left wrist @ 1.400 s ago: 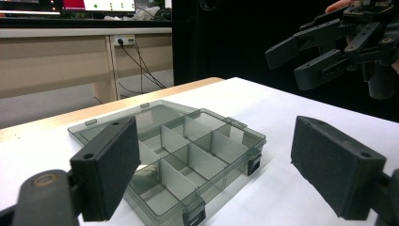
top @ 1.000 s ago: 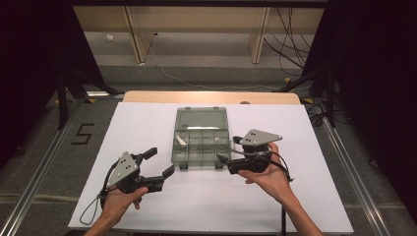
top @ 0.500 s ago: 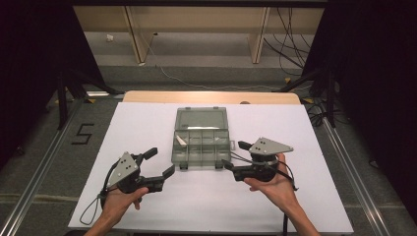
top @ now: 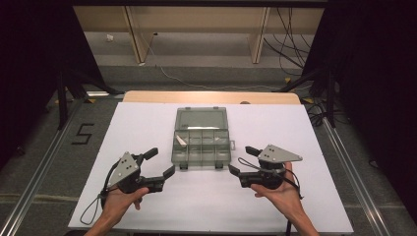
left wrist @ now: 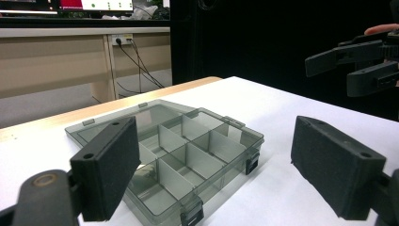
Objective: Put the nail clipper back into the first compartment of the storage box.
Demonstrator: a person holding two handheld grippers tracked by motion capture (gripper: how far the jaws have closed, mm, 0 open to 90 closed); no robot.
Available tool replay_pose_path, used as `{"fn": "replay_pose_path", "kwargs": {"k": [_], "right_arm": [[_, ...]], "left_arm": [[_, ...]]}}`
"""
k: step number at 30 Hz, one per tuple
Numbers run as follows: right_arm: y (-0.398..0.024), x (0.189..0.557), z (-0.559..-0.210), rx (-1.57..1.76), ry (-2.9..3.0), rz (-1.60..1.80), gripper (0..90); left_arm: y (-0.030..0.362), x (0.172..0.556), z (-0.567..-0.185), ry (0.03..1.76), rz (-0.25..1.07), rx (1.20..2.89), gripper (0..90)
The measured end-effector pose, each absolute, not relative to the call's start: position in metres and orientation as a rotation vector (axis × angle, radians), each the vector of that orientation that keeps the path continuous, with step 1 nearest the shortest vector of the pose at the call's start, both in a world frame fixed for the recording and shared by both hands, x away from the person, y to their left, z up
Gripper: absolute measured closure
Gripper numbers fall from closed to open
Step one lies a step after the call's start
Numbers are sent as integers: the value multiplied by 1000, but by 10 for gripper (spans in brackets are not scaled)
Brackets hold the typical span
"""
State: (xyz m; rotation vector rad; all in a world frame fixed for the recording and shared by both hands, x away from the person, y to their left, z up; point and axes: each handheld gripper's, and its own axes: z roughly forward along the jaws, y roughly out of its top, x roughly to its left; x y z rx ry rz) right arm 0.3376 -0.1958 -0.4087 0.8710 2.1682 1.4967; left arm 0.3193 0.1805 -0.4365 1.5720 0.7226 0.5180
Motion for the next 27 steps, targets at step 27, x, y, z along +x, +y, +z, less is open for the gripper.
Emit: {"fn": "replay_pose_path", "kwargs": {"k": [27], "right_arm": [[-209,318,-424,888,2148,1495,159]], "left_arm": [[180,318,-437,707,503,1579,156]]}}
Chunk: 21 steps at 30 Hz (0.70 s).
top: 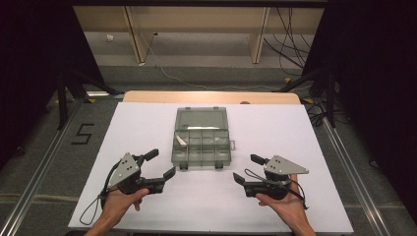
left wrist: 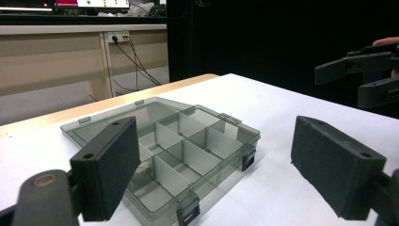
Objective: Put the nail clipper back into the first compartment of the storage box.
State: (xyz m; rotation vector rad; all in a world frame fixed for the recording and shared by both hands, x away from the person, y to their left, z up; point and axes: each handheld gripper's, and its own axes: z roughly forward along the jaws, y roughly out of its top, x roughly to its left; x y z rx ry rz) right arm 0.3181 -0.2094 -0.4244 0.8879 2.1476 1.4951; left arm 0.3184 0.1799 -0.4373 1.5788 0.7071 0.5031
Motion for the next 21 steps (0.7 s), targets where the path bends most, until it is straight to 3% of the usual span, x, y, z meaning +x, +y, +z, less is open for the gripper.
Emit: {"fn": "replay_pose_path", "kwargs": {"k": [21], "right_arm": [[-215,306,-433,881,2132,1490,158]], "left_arm": [[179,318,-437,705,504,1590,157]]}}
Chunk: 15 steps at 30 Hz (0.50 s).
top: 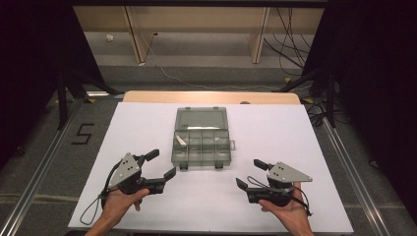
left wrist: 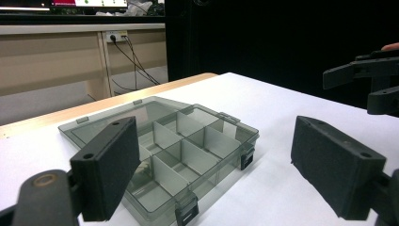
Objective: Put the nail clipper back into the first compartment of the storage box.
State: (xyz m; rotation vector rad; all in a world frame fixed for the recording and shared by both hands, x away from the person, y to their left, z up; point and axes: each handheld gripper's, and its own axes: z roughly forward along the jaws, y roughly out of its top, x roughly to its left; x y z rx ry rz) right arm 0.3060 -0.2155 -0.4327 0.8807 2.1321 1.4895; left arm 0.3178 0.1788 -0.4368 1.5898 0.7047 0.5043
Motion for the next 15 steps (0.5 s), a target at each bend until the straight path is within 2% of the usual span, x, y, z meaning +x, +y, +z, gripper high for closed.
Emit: {"fn": "replay_pose_path", "kwargs": {"k": [15], "right_arm": [[-219,308,-432,887,2112,1475,158]], "left_arm": [[178,318,-437,706,501,1588,156]]}}
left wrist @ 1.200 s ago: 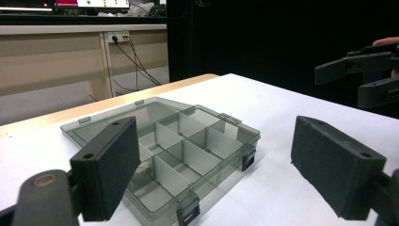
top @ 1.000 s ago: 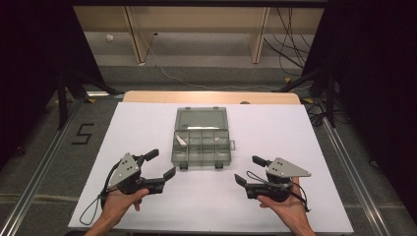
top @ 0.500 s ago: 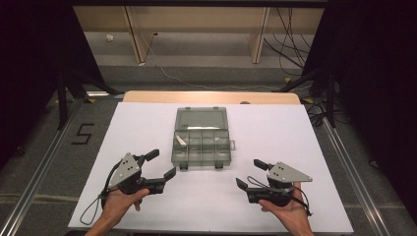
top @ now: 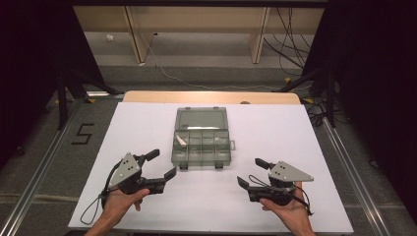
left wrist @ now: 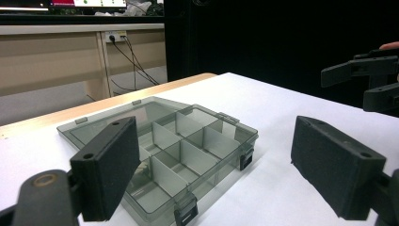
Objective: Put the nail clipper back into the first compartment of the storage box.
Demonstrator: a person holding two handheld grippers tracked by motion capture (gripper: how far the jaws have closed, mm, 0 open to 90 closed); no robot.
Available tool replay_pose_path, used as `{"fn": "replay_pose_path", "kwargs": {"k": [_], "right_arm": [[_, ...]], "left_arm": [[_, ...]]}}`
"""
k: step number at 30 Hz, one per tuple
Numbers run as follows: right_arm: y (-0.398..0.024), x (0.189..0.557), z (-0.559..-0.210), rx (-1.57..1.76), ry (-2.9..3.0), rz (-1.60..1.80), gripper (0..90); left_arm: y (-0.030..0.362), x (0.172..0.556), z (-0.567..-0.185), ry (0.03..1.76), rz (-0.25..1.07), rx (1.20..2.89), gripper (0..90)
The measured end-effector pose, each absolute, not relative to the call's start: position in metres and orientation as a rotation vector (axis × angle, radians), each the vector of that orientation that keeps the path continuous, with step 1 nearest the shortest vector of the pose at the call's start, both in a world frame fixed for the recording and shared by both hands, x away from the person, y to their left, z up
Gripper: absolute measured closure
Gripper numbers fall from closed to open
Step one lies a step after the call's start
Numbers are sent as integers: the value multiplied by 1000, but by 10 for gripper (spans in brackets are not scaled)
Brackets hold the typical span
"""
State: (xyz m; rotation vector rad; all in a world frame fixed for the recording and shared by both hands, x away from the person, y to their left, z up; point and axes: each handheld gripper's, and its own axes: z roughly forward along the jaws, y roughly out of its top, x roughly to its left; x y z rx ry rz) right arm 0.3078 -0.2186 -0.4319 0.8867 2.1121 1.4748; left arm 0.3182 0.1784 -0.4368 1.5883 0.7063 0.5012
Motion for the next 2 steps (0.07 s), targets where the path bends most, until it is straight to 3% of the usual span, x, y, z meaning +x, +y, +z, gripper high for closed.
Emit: {"fn": "replay_pose_path", "kwargs": {"k": [2], "right_arm": [[-219,308,-432,888,2103,1474,158]], "left_arm": [[179,318,-437,704,503,1591,156]]}}
